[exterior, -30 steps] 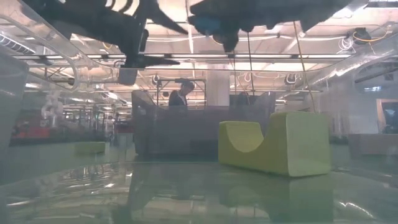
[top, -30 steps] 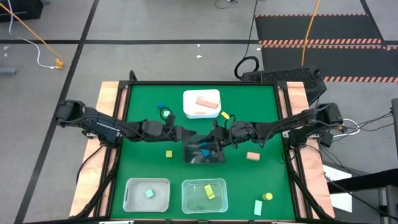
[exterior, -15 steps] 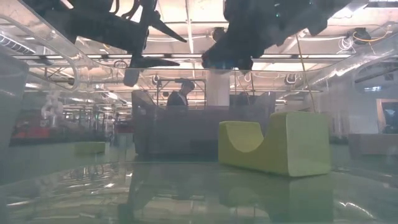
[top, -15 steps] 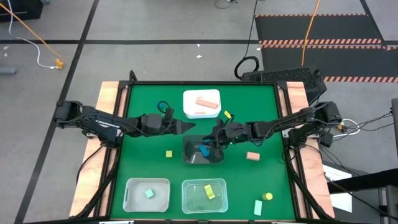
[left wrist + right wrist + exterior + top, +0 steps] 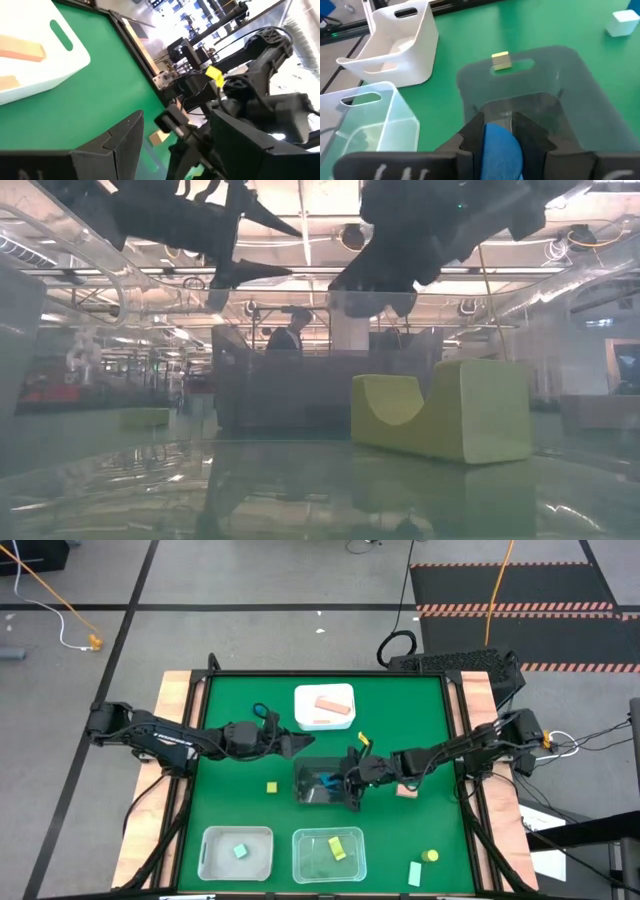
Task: Sort & place blocks by color
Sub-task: Put the bottom blue block into the black bin, then put the top green block into the transparent bin
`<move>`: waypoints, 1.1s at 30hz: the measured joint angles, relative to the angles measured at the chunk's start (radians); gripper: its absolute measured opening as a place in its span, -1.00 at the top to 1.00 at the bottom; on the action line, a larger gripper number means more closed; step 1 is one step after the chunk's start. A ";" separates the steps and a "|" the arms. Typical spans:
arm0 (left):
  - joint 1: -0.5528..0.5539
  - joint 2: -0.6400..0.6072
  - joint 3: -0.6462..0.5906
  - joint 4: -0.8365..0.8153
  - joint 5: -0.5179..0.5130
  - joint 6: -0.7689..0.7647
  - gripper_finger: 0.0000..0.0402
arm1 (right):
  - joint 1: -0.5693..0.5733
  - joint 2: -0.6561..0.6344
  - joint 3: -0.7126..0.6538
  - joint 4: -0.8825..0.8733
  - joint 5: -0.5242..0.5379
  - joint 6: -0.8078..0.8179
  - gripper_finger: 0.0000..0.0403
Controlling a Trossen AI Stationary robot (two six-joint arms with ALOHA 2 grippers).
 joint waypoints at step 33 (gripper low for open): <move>-0.367 0.000 0.000 -0.589 0.050 0.229 -0.13 | 0.000 0.000 0.000 -0.017 0.022 0.112 0.48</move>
